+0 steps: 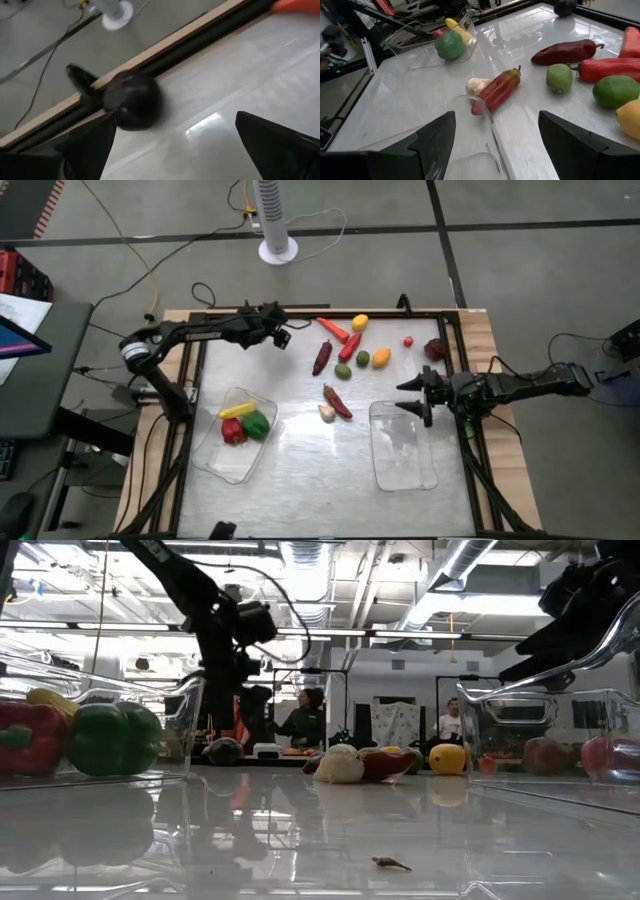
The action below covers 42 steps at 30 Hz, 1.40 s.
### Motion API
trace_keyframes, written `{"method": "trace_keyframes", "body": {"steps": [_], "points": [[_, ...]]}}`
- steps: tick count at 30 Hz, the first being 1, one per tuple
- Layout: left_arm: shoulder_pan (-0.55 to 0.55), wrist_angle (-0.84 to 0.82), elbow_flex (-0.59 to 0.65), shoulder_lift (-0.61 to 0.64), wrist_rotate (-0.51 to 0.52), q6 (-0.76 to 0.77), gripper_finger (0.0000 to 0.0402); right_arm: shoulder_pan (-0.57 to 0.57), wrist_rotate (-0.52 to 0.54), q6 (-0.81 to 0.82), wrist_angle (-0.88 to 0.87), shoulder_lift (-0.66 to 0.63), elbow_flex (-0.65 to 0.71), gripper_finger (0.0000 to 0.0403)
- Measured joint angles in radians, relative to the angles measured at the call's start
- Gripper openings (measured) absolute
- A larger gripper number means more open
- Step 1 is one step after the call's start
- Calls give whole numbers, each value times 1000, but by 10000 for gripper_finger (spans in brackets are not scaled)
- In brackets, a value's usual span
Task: Sort produce into baskets
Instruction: Put the purple plum into the left transparent bin
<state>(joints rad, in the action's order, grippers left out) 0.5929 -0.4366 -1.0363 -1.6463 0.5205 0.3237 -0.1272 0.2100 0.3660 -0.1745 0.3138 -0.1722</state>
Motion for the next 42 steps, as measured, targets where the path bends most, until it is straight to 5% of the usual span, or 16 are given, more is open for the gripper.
{"method": "trace_keyframes", "body": {"steps": [23, 42], "points": [[123, 113, 0, -139, 8, -73, 392, -17, 9, 21, 0, 0, 0, 310], [166, 112, 0, -132, -91, -108, 222, -17, 9, 21, 1, 0, 0, 310]]}}
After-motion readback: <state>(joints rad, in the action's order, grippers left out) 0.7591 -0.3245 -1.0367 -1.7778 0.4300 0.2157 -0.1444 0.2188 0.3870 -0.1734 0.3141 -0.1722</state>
